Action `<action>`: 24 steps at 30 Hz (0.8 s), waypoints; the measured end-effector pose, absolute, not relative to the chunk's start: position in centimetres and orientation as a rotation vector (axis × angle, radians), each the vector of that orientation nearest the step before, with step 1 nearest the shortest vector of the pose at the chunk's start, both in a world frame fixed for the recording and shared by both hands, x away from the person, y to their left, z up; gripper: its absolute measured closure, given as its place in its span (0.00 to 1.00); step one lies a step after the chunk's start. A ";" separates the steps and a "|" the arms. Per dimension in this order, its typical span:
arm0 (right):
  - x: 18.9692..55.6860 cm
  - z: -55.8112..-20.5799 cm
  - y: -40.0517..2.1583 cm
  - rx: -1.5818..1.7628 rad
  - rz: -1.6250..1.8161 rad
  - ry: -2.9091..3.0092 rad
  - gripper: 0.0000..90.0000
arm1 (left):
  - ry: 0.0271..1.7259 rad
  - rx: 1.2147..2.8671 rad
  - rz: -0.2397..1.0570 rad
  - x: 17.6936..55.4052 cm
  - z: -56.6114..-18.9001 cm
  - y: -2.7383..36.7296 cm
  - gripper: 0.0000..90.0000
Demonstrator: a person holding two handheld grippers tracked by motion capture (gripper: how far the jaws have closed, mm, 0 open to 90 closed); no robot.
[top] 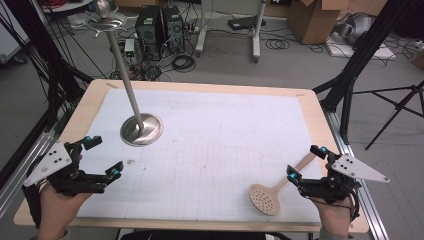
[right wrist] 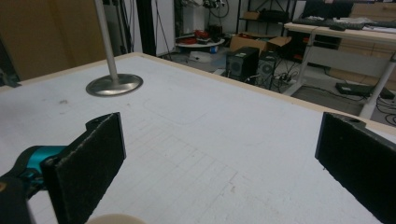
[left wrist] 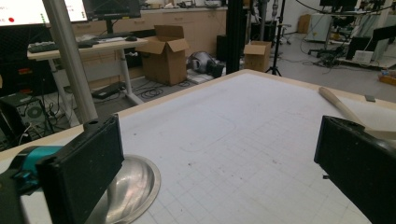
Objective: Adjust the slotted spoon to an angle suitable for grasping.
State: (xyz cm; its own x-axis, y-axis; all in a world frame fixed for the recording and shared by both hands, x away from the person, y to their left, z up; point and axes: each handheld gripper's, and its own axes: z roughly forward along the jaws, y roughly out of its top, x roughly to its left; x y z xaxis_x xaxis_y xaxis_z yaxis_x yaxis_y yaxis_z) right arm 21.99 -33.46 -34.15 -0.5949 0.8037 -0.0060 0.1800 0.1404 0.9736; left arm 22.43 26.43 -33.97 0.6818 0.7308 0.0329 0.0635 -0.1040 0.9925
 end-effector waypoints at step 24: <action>21.5 -35.1 -36.1 1.023 1.461 1.898 0.08 | 0.684 1.622 0.609 23.2 -34.7 26.0 0.02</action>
